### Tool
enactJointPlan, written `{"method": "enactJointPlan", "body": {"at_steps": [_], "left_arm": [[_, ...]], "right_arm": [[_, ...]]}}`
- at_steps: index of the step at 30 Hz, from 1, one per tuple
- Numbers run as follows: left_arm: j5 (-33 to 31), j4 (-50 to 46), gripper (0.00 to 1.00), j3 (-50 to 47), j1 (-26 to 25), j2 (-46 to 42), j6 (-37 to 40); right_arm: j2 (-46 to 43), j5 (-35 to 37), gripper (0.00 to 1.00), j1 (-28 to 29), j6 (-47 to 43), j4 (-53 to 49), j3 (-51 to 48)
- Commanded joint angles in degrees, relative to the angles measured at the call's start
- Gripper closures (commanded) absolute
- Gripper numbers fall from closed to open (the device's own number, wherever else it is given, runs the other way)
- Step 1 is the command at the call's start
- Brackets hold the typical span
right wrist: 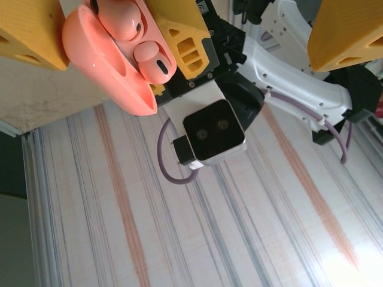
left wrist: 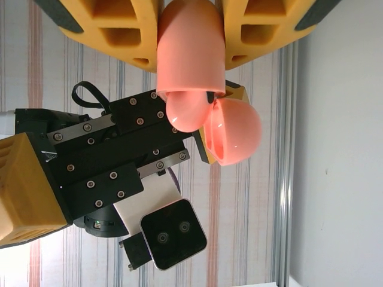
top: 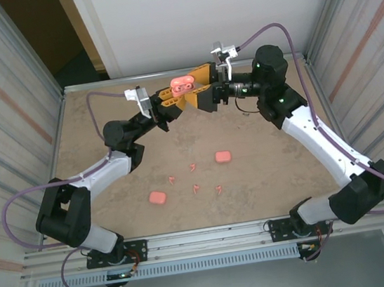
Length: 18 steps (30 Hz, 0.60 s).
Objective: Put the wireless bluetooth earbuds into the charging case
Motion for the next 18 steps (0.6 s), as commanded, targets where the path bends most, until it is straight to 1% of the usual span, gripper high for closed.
{"method": "enactJointPlan", "body": {"at_steps": [1, 18], "left_arm": [[-1.44, 1.42, 1.00, 1.09, -0.01, 0.43, -0.51], [-1.81, 1.42, 1.00, 1.08, 0.00, 0.30, -0.66]], "right_arm": [[-2.54, -1.80, 0.01, 1.14, -2.42, 1.97, -0.93], [-4.38, -0.30, 0.01, 1.42, -4.41, 0.27, -2.85]]}}
